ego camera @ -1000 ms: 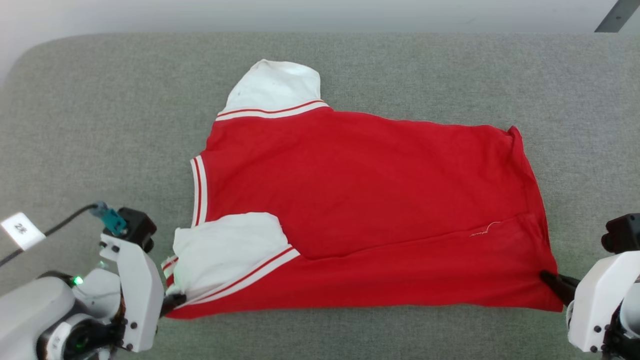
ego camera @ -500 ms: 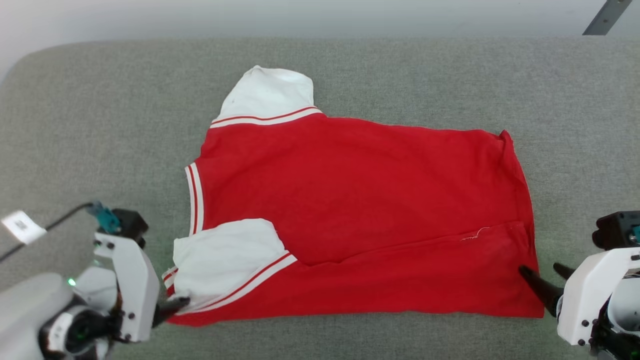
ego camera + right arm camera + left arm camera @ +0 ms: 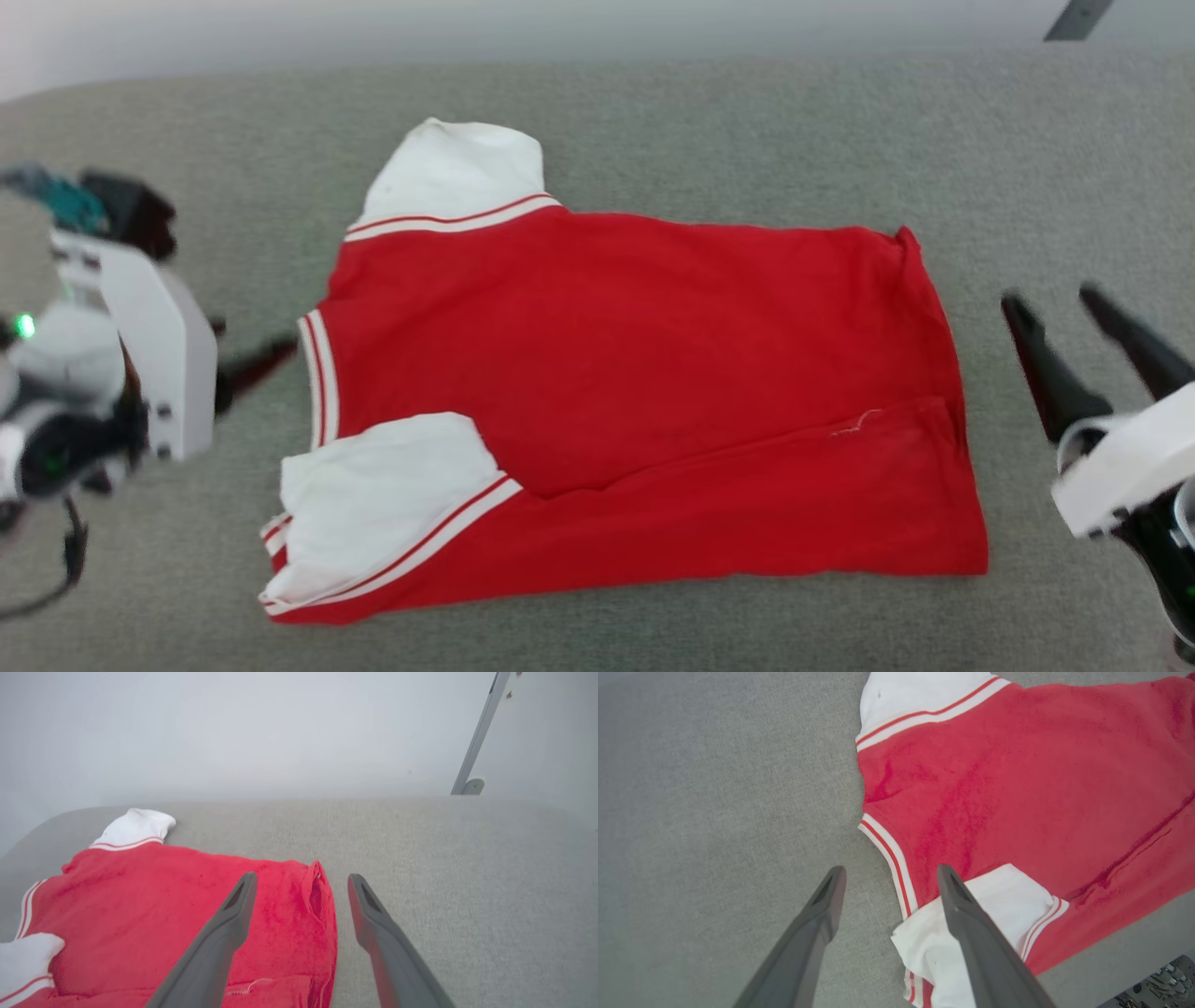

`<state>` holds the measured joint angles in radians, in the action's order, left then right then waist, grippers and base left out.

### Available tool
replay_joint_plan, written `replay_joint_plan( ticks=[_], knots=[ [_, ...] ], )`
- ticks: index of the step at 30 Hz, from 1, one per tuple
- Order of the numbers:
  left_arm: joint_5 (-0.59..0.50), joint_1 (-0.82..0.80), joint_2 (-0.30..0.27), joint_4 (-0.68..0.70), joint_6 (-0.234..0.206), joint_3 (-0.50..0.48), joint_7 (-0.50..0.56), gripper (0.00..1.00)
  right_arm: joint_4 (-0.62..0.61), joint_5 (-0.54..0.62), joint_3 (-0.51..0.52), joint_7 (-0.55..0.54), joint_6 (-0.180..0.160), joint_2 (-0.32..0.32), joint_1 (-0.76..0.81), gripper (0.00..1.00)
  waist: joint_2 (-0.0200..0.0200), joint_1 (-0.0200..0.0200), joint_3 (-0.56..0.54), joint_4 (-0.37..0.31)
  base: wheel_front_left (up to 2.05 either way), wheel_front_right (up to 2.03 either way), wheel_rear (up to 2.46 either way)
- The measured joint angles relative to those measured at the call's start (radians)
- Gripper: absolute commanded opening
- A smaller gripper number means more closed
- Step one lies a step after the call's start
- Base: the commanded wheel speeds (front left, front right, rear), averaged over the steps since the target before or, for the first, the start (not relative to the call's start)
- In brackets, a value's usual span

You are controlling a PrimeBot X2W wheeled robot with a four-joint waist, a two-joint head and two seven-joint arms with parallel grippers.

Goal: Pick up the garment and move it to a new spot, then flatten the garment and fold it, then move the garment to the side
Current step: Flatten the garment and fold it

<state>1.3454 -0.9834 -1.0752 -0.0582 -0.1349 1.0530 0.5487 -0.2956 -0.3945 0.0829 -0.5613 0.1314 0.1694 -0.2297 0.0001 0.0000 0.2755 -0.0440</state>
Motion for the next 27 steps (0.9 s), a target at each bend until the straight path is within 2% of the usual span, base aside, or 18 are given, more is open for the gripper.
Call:
replay_joint_plan(
  ticks=[7,12,18,27],
  knots=[
    [-0.099,-0.137,0.092,-0.175,0.094,-0.040,-0.091,1.00,0.049,0.076,-0.091,0.342,0.000,-0.027,-0.094,1.00,-0.0001,0.0000,0.054,-0.059,0.00,0.00,0.00],
    [-0.156,-0.223,0.136,-0.315,0.153,-0.055,-0.138,1.00,0.100,0.104,-0.137,0.488,0.000,-0.055,-0.120,1.00,-0.0001,0.0000,0.096,-0.112,0.00,0.00,0.00],
    [-0.175,-0.298,0.167,-0.451,0.215,-0.053,-0.119,1.00,0.143,0.113,-0.162,0.551,0.000,-0.074,-0.121,1.00,0.0000,0.0000,0.151,-0.176,0.00,0.00,0.00],
    [-0.170,-0.386,0.191,-0.567,0.254,-0.026,-0.021,1.00,0.174,0.101,-0.174,0.579,0.000,-0.088,-0.113,1.00,0.0000,0.0000,0.226,-0.241,0.00,0.00,0.00]
  ],
)
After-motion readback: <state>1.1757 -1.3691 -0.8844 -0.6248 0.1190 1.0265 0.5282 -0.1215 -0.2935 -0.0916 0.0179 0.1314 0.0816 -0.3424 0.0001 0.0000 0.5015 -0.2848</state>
